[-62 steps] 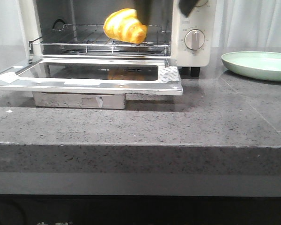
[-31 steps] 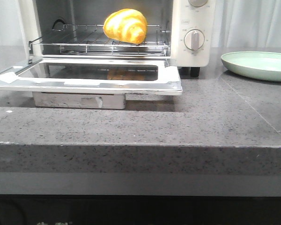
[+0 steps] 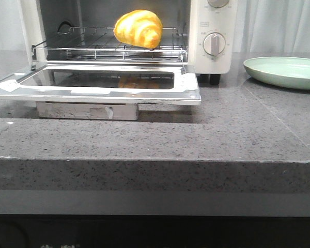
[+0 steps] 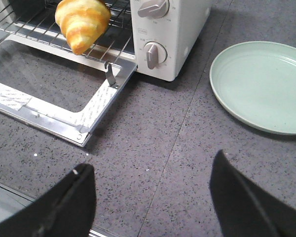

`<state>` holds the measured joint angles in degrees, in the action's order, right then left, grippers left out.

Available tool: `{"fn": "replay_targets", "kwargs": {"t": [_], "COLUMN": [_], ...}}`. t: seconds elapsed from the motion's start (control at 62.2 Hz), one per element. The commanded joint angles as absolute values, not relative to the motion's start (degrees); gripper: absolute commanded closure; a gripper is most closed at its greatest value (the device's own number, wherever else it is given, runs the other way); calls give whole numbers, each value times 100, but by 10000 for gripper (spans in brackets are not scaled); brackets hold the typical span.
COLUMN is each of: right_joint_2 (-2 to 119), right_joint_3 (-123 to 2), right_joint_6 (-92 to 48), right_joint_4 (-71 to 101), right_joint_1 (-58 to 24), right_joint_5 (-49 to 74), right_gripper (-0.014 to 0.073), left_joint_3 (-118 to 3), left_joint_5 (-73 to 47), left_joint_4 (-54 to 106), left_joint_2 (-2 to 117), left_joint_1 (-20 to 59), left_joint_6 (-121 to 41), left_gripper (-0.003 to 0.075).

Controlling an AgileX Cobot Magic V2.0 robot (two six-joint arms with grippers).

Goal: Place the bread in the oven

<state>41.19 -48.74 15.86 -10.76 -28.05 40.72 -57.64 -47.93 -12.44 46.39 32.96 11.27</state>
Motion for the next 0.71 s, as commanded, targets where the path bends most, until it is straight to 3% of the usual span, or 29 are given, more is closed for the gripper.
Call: {"fn": "replay_targets", "kwargs": {"t": [0.0, 0.096, 0.209, 0.691], "right_joint_2": [4093, 4093, 4093, 4093], "right_joint_3": [-5013, -5013, -5013, -5013], "right_joint_6": [1516, 1516, 1516, 1516], "right_joint_4": [-1144, -1144, -1144, -1133], "right_joint_1": [-2773, -2773, -2773, -2773], "right_joint_5": [3729, 3729, 3706, 3704], "right_gripper": [340, 552, 722, 715], "left_joint_3": [-5916, -5916, -5916, -5844], "left_joint_5": [-4407, -4407, -4407, -4386], "left_joint_4": [-1269, -1269, -1269, -1267], "left_joint_2": [4605, 4605, 4605, 4547], "left_joint_1": [3304, 3304, 3304, 3277], "left_joint_6": [1173, 1173, 1173, 1173], "left_gripper": [739, 739, 739, 739]}}
